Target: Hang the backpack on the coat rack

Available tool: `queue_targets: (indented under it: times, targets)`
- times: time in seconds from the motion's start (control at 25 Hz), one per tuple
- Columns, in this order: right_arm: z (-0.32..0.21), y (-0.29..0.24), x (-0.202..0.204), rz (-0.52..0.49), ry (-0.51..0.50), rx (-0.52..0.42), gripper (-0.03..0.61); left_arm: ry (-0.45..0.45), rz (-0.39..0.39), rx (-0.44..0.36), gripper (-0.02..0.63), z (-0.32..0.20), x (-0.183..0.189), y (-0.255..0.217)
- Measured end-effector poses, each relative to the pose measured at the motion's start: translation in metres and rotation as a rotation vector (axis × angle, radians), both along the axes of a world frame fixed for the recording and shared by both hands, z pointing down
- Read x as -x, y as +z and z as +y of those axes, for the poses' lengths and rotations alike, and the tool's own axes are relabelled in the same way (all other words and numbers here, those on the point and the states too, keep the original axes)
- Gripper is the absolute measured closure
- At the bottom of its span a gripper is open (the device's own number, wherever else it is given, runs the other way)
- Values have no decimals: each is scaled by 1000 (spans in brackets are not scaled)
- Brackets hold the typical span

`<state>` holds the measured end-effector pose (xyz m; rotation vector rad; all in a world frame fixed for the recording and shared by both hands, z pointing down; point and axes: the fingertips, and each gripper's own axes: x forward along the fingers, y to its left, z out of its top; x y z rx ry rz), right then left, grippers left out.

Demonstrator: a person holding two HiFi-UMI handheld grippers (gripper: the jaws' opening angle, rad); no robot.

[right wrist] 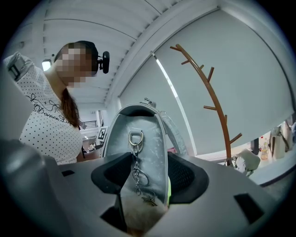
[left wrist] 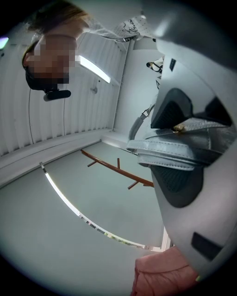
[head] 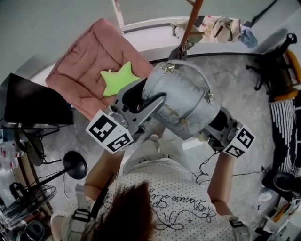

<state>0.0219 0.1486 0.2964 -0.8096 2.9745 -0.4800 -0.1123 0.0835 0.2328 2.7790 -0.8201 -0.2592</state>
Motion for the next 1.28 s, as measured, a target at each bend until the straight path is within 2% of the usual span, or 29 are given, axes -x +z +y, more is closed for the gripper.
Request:
queue_targets:
  times: [0.36, 0.68, 1.0, 1.28]
  targets:
    - [-63, 1, -18, 1, -86, -2, 327, -85, -2, 9, 376, -52, -13, 1]
    - [-118, 12, -60, 34, -160, -1, 327, -135, -37, 14, 374, -98, -55, 9]
    - [-154, 43, -91, 104, -224, 45, 324, -192, -101, 74, 371, -125, -89, 36]
    - [-168, 65, -90, 155, -240, 84, 322, -197, -130, 138, 371, -137, -88, 58]
